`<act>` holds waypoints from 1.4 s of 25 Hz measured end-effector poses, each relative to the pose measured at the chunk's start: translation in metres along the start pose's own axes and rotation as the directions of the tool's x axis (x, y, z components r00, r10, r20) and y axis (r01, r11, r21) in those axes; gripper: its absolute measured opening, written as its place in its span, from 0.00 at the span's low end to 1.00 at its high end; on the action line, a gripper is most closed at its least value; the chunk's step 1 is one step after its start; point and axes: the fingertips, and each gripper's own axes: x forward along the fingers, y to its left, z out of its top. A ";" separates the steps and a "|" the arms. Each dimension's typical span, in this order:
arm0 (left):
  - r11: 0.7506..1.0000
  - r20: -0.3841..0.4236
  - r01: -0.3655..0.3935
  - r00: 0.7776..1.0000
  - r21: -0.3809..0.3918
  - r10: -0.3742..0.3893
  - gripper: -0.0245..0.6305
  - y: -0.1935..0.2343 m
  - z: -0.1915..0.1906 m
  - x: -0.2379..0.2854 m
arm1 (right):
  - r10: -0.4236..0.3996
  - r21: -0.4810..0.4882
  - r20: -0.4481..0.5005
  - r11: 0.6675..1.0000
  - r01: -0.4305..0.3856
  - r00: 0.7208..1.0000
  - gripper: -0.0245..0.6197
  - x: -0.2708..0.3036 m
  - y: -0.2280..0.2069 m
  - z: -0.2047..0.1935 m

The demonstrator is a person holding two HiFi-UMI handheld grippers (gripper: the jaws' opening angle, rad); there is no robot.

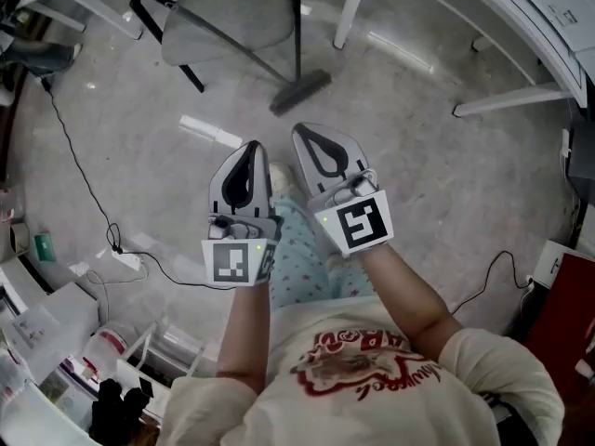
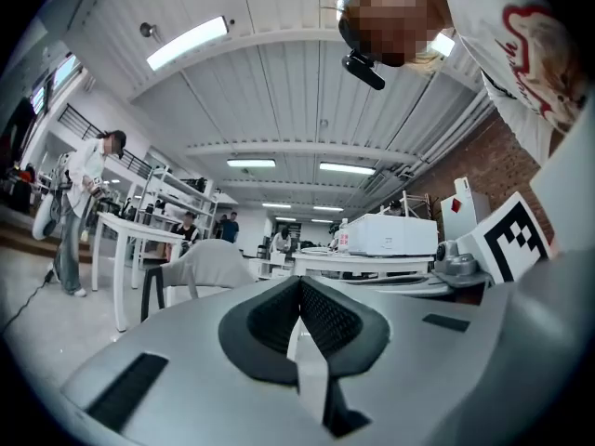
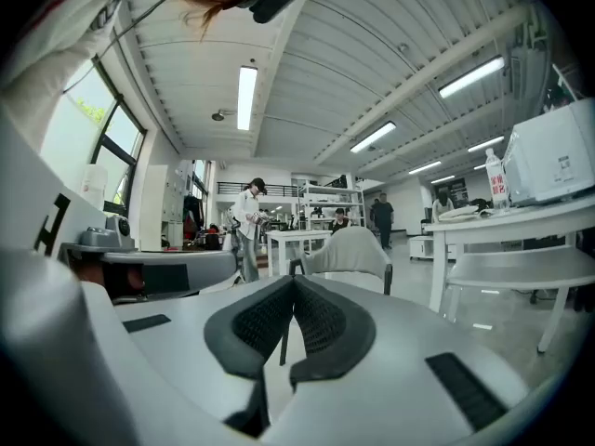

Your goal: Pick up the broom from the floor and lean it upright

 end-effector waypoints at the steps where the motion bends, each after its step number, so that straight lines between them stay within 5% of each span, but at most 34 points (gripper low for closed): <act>1: 1.000 0.000 0.010 1.000 0.012 -0.010 0.07 -0.016 0.005 -0.014 | 0.009 -0.017 0.003 1.000 -0.009 1.000 0.08 -0.019 0.008 0.008; 8: 0.999 -0.015 0.021 1.000 0.047 -0.020 0.07 -0.120 0.075 -0.094 | 0.036 -0.026 -0.046 0.999 -0.037 0.998 0.08 -0.152 0.046 0.074; 17: 0.990 0.013 0.139 0.990 0.002 -0.139 0.07 -0.192 0.139 -0.164 | 0.033 -0.065 0.065 0.997 -0.029 0.997 0.08 -0.224 0.097 0.152; 29: 0.969 0.042 0.245 0.968 0.011 -0.246 0.07 -0.234 0.154 -0.327 | -0.139 0.010 0.038 0.990 0.138 0.990 0.08 -0.338 0.212 0.144; 35: 0.967 0.039 0.255 0.966 -0.001 -0.255 0.07 -0.247 0.159 -0.375 | -0.079 0.037 0.054 0.996 0.077 0.995 0.08 -0.381 0.255 0.154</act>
